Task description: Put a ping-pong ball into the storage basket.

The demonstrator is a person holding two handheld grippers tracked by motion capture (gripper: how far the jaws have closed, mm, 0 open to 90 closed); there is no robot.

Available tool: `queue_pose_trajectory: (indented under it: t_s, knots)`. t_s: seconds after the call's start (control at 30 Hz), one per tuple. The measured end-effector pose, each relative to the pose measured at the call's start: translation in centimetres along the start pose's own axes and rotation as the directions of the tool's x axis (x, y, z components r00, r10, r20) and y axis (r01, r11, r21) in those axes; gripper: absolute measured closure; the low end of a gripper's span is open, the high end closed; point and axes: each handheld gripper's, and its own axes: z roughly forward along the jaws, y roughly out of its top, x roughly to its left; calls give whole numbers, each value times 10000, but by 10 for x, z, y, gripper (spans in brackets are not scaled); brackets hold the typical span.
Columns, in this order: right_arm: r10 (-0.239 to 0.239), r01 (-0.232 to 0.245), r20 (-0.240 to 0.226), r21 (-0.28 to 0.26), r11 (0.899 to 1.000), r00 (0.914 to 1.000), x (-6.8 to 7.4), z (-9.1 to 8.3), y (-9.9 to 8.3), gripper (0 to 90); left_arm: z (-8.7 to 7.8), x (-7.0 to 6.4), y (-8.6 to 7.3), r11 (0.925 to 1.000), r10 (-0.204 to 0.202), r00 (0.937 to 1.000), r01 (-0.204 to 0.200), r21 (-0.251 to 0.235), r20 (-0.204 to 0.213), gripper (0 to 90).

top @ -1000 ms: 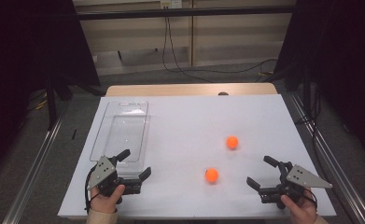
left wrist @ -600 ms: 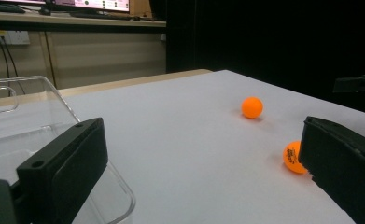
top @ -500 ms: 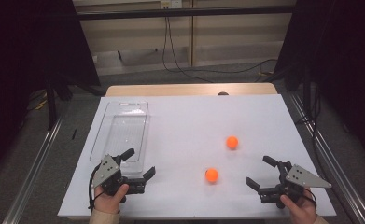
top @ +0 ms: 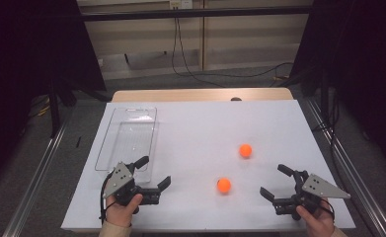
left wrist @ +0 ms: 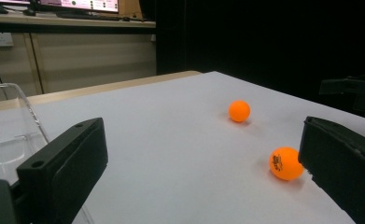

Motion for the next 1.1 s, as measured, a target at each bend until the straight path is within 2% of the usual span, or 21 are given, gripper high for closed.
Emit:
queue_pose_trajectory:
  t_s: [0.27, 0.6, 1.1]
  knots:
    - [-1, 1, 2, -37, 10000, 10000, 0, 0, 0, 6, 8, -6, 1, 9999, 88, 9997, -90, 71, 238, 14]
    - [37, -37, -21, -56, 10000, 10000, 0, 0, 0, 6, 23, -16, 2, 9997, 26, 9973, -44, 258, 731, 14]
    - [99, -99, -25, -71, 9999, 9999, -1, 0, 1, 6, 36, -23, 1, 9989, 67, 9965, -104, 447, 835, 13]
